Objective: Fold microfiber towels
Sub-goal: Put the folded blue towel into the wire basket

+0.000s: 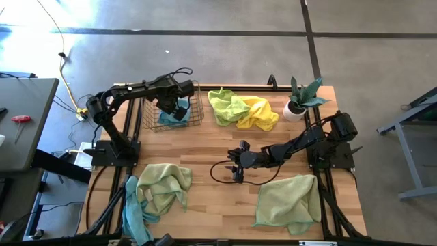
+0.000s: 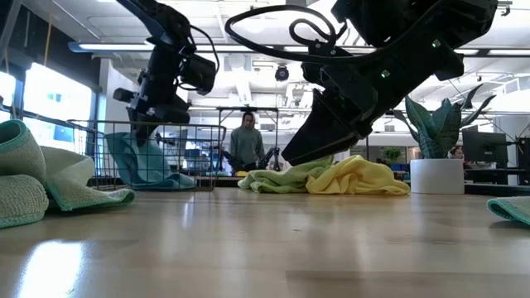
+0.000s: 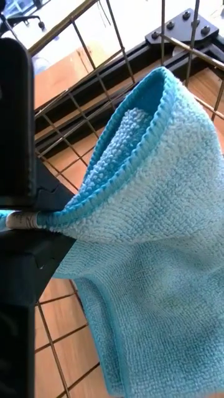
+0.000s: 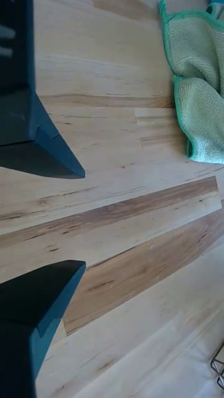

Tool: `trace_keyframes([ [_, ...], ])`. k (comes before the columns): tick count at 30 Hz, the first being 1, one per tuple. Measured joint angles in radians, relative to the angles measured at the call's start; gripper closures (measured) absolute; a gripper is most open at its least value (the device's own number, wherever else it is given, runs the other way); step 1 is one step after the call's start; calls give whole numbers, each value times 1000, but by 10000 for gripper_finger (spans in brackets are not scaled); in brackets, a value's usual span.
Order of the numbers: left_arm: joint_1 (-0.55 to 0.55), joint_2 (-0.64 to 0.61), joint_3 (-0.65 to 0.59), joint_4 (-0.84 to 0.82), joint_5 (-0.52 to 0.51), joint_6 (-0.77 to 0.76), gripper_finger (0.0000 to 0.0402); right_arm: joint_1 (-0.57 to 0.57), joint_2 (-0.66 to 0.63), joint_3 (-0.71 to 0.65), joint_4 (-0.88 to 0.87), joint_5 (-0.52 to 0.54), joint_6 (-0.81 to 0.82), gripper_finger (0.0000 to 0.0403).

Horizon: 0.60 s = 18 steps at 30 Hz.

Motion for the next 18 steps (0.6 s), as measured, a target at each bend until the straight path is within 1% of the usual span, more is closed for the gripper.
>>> trace_keyframes([
  [6,0,0,0,0,-29,34,359,0,0,0,0,0,0,182],
  [10,0,0,0,-4,-43,46,328,0,0,0,0,0,0,182],
  [14,0,0,0,-5,-10,46,296,0,0,0,0,0,0,182],
  [18,0,1,0,-5,-15,46,272,0,0,0,0,0,0,182],
])
